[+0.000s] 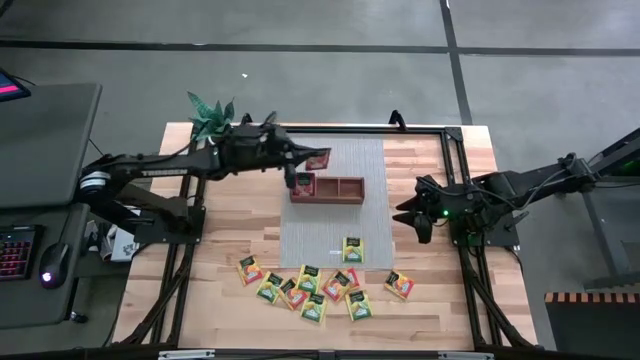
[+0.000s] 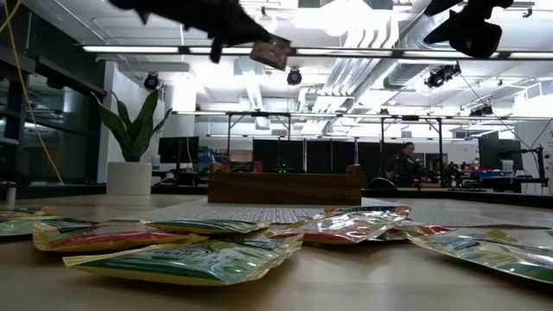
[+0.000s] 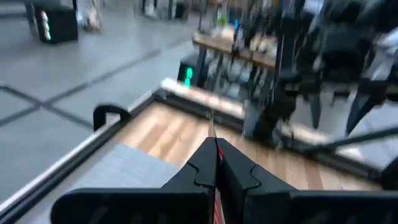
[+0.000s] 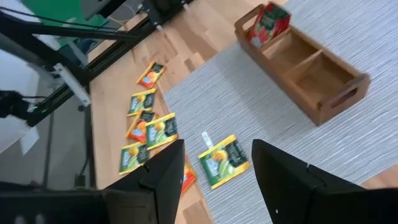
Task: Pick & Place Tea
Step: Put the red tea bag into the left section of the wooden organizer, then put the yellow tea bag into the middle section of the wooden organizer
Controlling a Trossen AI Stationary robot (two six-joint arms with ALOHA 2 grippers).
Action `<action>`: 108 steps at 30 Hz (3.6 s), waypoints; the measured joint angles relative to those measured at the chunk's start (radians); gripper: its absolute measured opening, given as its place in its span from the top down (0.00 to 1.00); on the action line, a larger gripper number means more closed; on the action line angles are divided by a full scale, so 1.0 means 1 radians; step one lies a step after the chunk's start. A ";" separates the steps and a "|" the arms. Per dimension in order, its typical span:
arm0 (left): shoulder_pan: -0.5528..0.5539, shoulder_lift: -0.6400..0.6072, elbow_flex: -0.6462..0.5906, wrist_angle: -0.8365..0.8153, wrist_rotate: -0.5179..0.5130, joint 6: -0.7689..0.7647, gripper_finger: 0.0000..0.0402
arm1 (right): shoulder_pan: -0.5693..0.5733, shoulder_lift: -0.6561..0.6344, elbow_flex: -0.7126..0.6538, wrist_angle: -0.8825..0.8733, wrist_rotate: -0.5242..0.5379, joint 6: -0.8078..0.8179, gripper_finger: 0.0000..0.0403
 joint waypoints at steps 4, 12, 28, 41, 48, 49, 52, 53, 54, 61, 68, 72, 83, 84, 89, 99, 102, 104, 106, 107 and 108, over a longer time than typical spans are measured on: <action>0.012 -0.036 -0.133 0.129 -0.001 -0.038 1.00 | 0.000 0.002 0.000 0.000 0.011 -0.006 0.54; 0.012 0.004 -0.222 0.198 -0.034 -0.038 1.00 | 0.000 0.003 0.000 0.013 0.056 0.002 0.54; 0.157 0.067 -0.419 0.491 0.127 -0.118 1.00 | 0.000 0.003 0.000 0.048 0.052 0.010 0.54; 0.161 0.184 -0.456 0.567 0.186 -0.126 1.00 | 0.000 0.003 0.000 0.049 0.066 0.010 0.54; 0.161 0.281 -0.456 0.651 0.184 -0.151 1.00 | 0.000 0.003 0.000 0.050 0.063 0.027 0.54; 0.161 0.294 -0.456 0.651 0.184 -0.155 1.00 | 0.000 0.003 0.000 0.050 0.063 0.028 0.54; 0.161 0.326 -0.456 0.662 0.184 -0.162 1.00 | 0.000 0.004 0.000 0.049 0.063 0.028 0.54; 0.161 0.332 -0.456 0.663 0.184 -0.162 1.00 | 0.000 0.003 0.000 0.050 0.062 0.028 0.54; 0.161 0.334 -0.456 0.662 0.183 -0.162 1.00 | 0.000 0.003 0.000 0.050 0.062 0.028 0.54; 0.161 0.334 -0.455 0.648 0.158 -0.162 1.00 | 0.000 0.003 0.000 0.050 0.062 0.028 0.55; 0.161 0.334 -0.455 0.585 0.129 -0.169 1.00 | 0.000 0.004 0.000 0.049 0.062 0.028 0.55; 0.161 0.334 -0.455 0.584 0.124 -0.174 1.00 | 0.000 0.003 0.000 0.049 0.062 0.023 0.55; 0.161 0.334 -0.454 0.604 0.121 -0.143 0.93 | 0.000 0.003 0.000 0.049 0.063 0.010 0.55; 0.161 0.334 -0.454 0.604 0.121 -0.143 0.90 | 0.000 0.003 0.000 0.049 0.063 0.010 0.55; 0.161 0.333 -0.454 0.604 0.121 -0.147 0.73 | 0.000 0.003 0.000 0.049 0.063 0.010 0.55; 0.161 0.305 -0.454 0.669 0.129 -0.191 0.58 | 0.000 0.003 0.000 0.049 0.063 0.009 0.55; 0.161 0.274 -0.453 0.692 0.114 -0.188 0.58 | 0.000 0.003 0.000 0.049 0.063 0.009 0.55; 0.161 0.250 -0.453 0.688 0.107 -0.188 0.58 | 0.000 0.004 0.000 0.049 0.063 0.006 0.55; 0.161 0.218 -0.453 0.687 0.116 -0.203 0.58 | 0.000 0.003 0.000 0.049 0.063 0.003 0.55; 0.161 0.200 -0.453 0.689 0.132 -0.220 0.58 | 0.000 0.003 0.000 0.049 0.063 0.002 0.55; 0.161 0.185 -0.453 0.693 0.147 -0.240 0.58 | 0.000 0.003 0.000 0.049 0.063 0.002 0.55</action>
